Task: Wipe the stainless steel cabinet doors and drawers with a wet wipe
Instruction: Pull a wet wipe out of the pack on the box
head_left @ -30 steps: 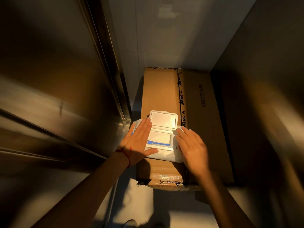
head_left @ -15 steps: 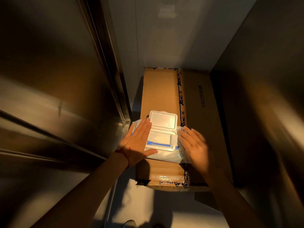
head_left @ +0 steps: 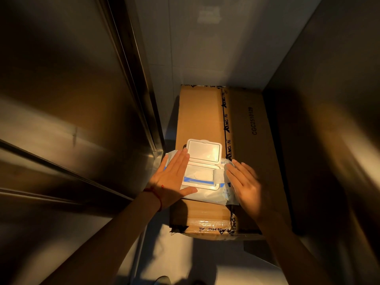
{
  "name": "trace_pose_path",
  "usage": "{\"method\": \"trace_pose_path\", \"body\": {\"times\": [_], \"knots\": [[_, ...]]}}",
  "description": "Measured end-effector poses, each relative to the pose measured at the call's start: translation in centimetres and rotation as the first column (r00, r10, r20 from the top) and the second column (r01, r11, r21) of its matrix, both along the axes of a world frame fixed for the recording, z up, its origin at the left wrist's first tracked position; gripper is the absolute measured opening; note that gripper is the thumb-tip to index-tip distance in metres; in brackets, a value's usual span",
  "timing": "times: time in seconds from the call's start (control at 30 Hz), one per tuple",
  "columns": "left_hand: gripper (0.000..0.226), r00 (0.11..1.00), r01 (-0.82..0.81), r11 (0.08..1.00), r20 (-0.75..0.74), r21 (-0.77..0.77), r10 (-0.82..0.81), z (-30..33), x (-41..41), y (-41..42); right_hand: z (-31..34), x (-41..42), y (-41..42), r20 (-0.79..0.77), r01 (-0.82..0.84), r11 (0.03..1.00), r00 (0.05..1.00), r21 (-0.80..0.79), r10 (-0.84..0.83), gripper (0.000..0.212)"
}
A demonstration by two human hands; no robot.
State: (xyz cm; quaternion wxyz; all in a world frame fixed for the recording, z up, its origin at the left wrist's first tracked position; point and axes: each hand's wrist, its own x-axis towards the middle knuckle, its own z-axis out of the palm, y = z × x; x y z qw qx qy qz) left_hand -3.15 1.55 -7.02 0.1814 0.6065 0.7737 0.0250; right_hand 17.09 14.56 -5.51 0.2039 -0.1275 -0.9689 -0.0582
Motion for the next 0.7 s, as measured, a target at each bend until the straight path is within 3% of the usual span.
{"method": "trace_pose_path", "body": {"times": [0.13, 0.5, 0.7], "knots": [[0.087, 1.0, 0.007, 1.0, -0.007, -0.008, -0.007, 0.1, -0.1, 0.0, -0.2, -0.3, -0.3, -0.063, 0.002, 1.0, 0.998, 0.017, -0.001, 0.045], [0.092, 1.0, -0.01, 1.0, 0.021, -0.021, 0.011, 0.3, 0.1, 0.0, -0.3, -0.4, -0.9, 0.007, -0.015, 1.0, 1.0, -0.018, 0.015, 0.053], [0.092, 0.999, -0.017, 0.999, 0.035, -0.04, 0.018, 0.6, 0.2, 0.1, 0.9, -1.5, -2.5, 0.048, 0.096, 0.989, 0.995, -0.109, -0.091, 0.051]]}}
